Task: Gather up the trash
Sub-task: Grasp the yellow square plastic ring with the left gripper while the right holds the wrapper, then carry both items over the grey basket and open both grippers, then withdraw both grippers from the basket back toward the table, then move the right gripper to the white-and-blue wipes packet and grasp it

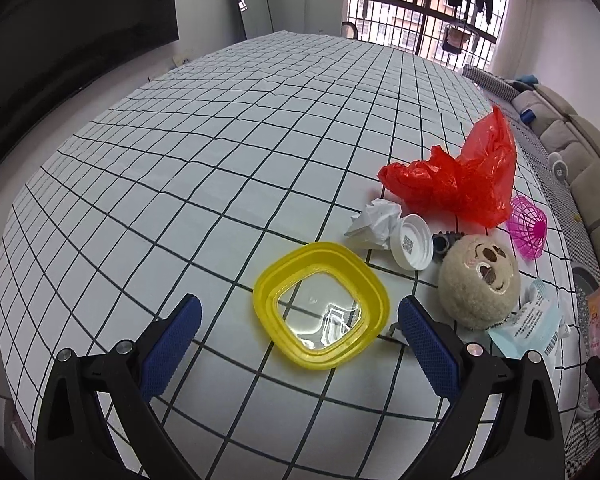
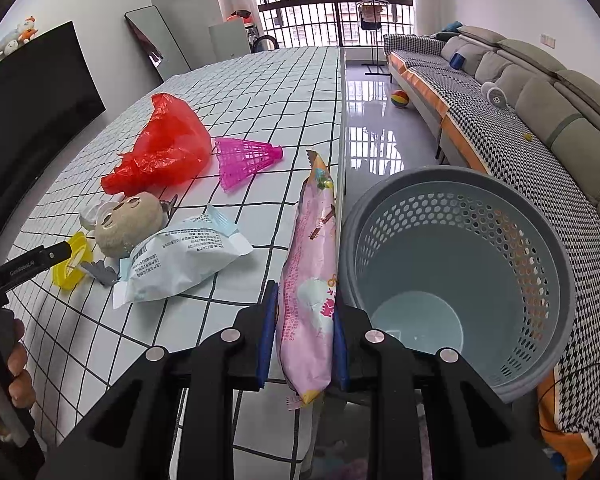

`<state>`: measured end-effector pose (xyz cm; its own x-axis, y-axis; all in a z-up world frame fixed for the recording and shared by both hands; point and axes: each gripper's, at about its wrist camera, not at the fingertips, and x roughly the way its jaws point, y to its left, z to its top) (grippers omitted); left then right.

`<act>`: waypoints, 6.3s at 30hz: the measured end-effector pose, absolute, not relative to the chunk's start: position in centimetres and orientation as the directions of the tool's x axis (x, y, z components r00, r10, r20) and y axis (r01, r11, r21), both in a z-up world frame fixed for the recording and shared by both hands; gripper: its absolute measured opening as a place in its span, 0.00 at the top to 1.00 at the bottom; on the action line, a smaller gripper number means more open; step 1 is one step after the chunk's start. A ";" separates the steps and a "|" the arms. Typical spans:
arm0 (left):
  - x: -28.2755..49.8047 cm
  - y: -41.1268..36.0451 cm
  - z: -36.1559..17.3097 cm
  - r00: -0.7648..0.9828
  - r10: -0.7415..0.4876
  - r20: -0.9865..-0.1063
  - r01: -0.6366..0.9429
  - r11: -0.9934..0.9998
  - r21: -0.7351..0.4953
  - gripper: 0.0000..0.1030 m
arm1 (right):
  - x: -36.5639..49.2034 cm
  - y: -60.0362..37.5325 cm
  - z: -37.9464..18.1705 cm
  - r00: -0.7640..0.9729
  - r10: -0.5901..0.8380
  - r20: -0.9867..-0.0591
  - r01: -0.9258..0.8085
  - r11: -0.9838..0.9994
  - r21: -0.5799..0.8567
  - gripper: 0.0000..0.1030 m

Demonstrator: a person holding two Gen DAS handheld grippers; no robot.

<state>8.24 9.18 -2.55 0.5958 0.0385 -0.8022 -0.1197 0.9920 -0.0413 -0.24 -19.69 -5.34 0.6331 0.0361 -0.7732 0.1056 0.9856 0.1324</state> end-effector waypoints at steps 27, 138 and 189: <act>10.1 10.8 -5.5 0.527 0.072 -0.847 -0.169 0.985 -0.022 0.06 | 0.3 -19.3 -5.9 0.621 0.049 -0.782 0.095 0.986 0.138 0.77; 1.6 -11.4 2.1 0.662 -0.275 -0.697 0.340 0.939 -0.048 0.11 | -4.9 -29.5 -4.0 0.708 0.029 -0.706 0.177 0.960 0.216 0.42; 3.2 5.9 -0.2 0.696 -0.023 -0.718 -0.016 0.999 -0.047 0.11 | 1.9 -18.1 -5.4 0.623 0.070 -0.779 0.001 0.996 0.090 0.39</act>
<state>3.24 5.86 -0.23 0.6958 -0.0226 -0.7179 -0.0157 0.9988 -0.0466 1.92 -18.08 -5.40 0.6235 0.0700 -0.7787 0.0005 0.9959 0.0900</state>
